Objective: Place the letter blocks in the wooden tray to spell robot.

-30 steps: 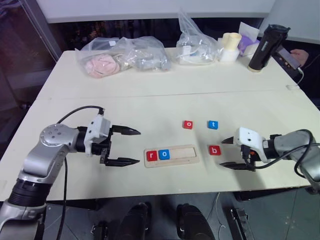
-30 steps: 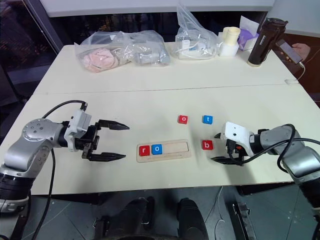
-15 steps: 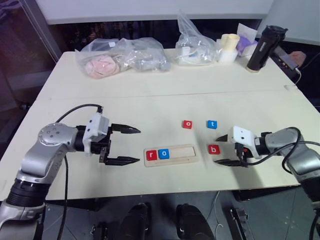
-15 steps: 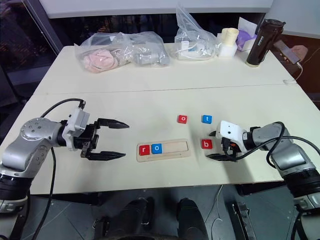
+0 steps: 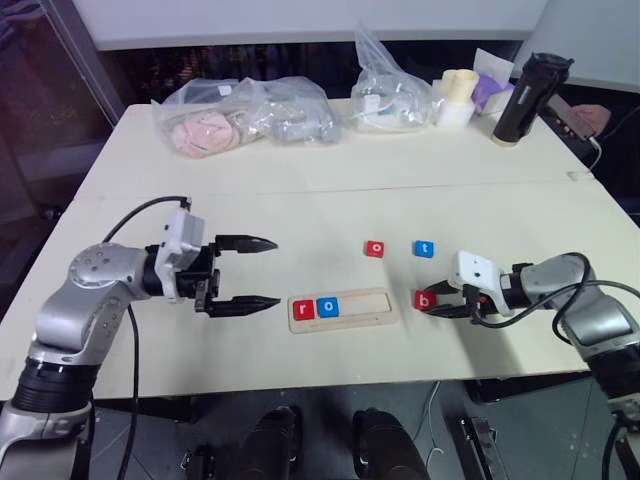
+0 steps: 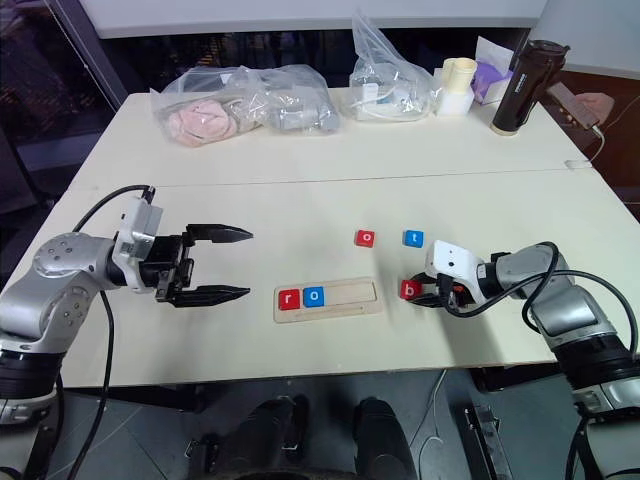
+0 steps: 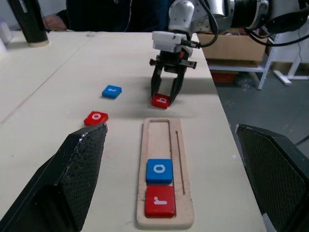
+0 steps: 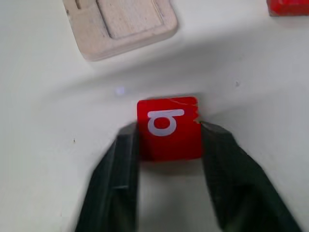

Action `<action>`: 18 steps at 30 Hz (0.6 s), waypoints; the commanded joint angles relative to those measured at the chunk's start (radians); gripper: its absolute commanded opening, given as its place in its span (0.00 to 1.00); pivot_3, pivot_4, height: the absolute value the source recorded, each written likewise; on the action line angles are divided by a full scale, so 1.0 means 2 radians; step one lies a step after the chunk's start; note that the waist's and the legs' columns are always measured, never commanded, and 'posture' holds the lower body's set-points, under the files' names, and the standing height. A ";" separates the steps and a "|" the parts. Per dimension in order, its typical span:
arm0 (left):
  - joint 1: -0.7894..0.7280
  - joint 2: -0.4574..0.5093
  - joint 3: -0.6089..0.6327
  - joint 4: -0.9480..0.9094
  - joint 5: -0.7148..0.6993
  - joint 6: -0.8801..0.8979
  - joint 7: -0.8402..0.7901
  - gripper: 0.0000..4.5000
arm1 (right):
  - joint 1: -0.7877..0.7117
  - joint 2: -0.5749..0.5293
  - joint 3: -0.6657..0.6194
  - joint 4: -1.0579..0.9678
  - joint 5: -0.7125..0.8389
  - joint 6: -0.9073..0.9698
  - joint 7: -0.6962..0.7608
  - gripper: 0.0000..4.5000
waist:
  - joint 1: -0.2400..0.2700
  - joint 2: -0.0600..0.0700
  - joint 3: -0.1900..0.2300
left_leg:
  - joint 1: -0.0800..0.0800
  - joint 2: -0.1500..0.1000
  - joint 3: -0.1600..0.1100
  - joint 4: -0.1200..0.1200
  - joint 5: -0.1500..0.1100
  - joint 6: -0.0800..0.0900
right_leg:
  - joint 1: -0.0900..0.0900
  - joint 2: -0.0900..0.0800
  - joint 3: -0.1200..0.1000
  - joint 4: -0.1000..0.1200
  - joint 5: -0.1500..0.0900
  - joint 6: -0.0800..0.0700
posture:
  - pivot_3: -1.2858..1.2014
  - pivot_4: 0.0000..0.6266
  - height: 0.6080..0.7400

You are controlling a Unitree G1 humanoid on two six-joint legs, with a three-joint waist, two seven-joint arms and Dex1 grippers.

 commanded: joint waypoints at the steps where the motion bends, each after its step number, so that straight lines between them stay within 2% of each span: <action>1: 0.005 0.000 0.019 -0.014 -0.017 0.011 0.008 1.00 | -0.003 -0.004 -0.006 -0.020 -0.007 0.007 0.001 0.25 | 0.001 0.000 0.000 | 0.000 0.000 0.000 0.000 0.000 0.000 | 0.000 0.000 0.000 0.000 0.000 0.000 | 0.52 0.24 0.98; 10: 0.012 -0.013 0.037 -0.025 -0.045 0.031 0.028 1.00 | -0.020 0.014 -0.007 -0.180 0.045 0.122 -0.003 0.25 | 0.001 0.000 0.000 | 0.000 0.000 0.000 -0.001 0.000 0.000 | -0.001 0.000 0.000 0.000 0.000 0.000 | 0.52 0.24 0.98; 18: 0.018 -0.020 0.032 -0.029 -0.036 0.020 0.033 1.00 | -0.038 0.057 0.042 -0.208 0.021 0.142 -0.026 0.25 | 0.007 0.000 0.000 | 0.000 0.000 0.000 0.000 0.000 0.000 | 0.000 0.000 0.000 0.000 0.000 0.000 | 0.52 0.24 0.98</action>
